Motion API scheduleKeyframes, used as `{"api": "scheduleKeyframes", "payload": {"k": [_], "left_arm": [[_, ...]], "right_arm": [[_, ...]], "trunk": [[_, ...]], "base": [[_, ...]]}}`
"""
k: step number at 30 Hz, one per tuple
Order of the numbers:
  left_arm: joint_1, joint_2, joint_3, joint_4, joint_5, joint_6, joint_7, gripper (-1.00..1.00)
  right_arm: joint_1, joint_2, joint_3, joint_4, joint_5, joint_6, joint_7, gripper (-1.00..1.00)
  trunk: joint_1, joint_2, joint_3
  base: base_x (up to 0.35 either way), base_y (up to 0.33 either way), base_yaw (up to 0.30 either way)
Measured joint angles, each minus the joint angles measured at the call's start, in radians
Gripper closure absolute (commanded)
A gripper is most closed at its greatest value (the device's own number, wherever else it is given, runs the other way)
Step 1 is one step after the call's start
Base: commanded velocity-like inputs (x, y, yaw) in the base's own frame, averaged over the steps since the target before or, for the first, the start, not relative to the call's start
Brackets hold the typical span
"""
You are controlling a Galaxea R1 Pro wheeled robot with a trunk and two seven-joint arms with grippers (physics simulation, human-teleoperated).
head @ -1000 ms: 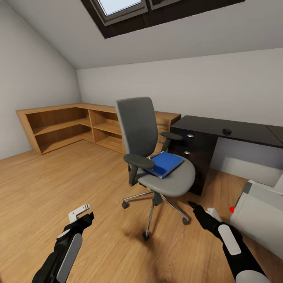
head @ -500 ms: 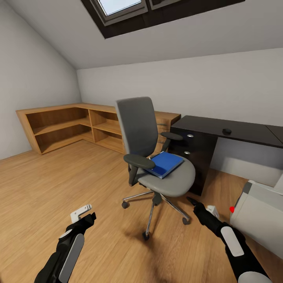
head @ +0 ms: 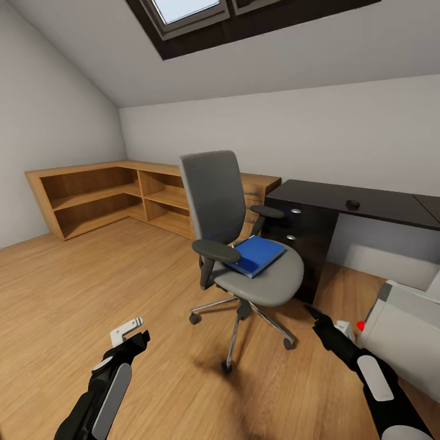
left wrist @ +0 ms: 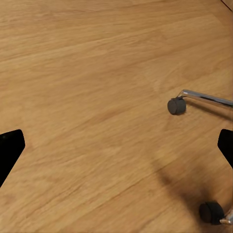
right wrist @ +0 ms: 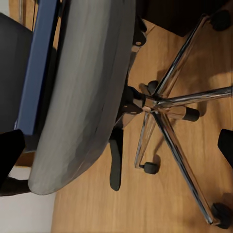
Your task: In the bedroom, organize the workspace by keeping the computer under the desk, ensuring the monitor is on the desk, placing the keyboard on the desk next to the monitor, placing the mouse on the desk next to the keyboard, moving the folder from the swivel chair onto the desk next to the mouse, stacking the notebook on top of the folder with the pen on top of the notebook, and positioning the swivel chair next to the desk.
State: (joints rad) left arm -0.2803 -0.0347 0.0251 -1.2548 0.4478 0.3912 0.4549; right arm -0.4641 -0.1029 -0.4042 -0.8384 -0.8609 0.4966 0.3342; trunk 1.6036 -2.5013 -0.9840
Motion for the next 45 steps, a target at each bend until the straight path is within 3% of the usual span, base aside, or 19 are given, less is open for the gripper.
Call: {"api": "scheduleKeyframes", "payload": {"k": [28,45], "left_arm": [[0.000,0.000,0.000,0.000,0.000,0.000,0.000,-1.00],[0.000,0.005,0.000,0.000,0.000,0.000,0.000,-1.00]], "right_arm": [[0.000,-0.003,-0.024,-0.001,0.000,-0.001,0.000,-1.00],[0.000,-0.003,-0.024,-0.001,-0.002,-0.001,0.000,-1.00]], "trunk": [[0.000,0.000,0.000],[0.000,0.000,0.000]], "base": [[0.252,-0.059,0.000],[0.072,-0.011,0.000]]}}
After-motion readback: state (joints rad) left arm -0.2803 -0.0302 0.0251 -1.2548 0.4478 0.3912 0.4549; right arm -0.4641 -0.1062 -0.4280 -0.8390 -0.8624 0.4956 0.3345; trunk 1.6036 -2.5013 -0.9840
